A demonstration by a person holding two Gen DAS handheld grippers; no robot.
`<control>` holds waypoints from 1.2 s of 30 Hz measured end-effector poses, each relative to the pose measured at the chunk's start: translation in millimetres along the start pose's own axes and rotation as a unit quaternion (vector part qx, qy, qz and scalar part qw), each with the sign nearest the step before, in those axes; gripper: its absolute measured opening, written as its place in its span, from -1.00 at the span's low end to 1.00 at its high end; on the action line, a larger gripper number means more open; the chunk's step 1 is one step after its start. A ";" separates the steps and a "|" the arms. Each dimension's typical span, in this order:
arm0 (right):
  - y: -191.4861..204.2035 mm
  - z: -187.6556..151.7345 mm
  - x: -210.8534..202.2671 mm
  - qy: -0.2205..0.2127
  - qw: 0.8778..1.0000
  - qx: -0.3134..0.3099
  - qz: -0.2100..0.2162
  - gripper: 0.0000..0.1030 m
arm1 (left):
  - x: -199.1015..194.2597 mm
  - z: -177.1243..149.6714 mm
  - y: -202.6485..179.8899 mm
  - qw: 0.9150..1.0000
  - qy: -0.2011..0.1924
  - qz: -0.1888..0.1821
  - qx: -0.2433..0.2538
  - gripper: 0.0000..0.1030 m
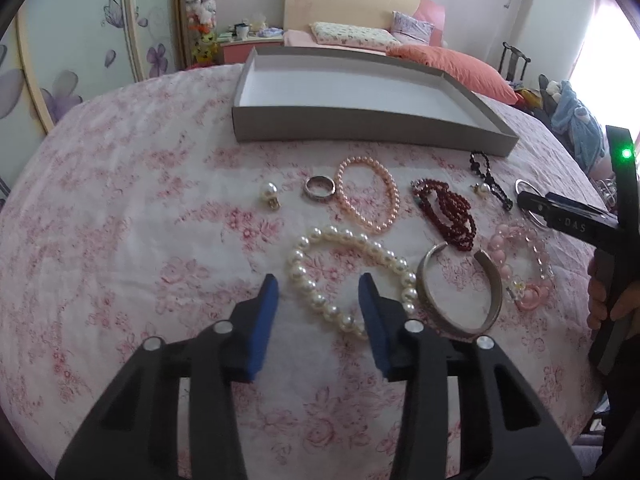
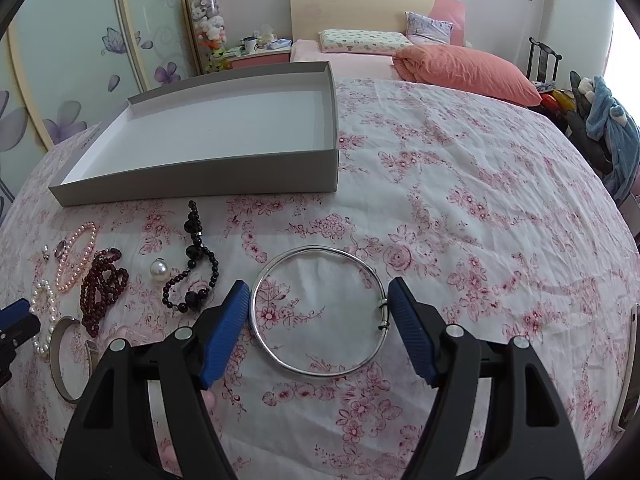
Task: Organize jewelry
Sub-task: 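Grasp the white pearl bracelet with the left tool while the right tool grasps the silver bangle, then carry the pearl bracelet and silver bangle into the grey tray and release both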
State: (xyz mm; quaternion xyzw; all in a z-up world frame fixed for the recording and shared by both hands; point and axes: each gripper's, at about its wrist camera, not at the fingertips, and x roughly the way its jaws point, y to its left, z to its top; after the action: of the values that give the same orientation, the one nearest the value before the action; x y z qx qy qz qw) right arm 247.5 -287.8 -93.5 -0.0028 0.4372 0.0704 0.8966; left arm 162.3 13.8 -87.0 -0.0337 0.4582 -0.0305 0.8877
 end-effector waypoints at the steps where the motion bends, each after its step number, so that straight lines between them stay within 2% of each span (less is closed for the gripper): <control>1: -0.3 0.3 0.3 0.000 1.000 0.000 0.001 0.38 | 0.8 0.8 -0.3 1.000 0.001 0.002 -0.003 -0.42; 4: -1.3 0.0 0.3 -0.001 1.000 0.001 0.002 0.38 | 3.6 3.0 2.1 1.000 0.005 0.007 -0.014 -0.72; 7: -2.0 -0.6 -0.4 -0.001 1.000 0.002 0.004 0.38 | 3.2 2.4 5.1 1.000 0.005 0.000 -0.020 -0.80; 12: -4.3 -2.8 -3.2 -0.006 1.000 0.006 0.008 0.38 | -1.6 -0.3 8.7 1.000 -0.001 -0.010 -0.022 -0.80; 22: -3.1 -9.4 -18.8 -0.023 1.000 -0.003 0.015 0.38 | -38.4 1.2 2.3 0.997 -0.067 -0.028 0.001 -0.80; 36: -3.8 -14.8 -33.0 -0.038 0.999 -0.002 0.025 0.38 | -78.0 12.8 -0.4 0.990 -0.127 -0.063 0.002 -0.80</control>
State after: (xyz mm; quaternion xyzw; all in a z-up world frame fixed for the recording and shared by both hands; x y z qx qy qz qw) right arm 216.4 -296.6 -76.9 0.0094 0.4031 0.0936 0.9103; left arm 127.7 20.4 -16.3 -0.0642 0.3391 -0.0824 0.9349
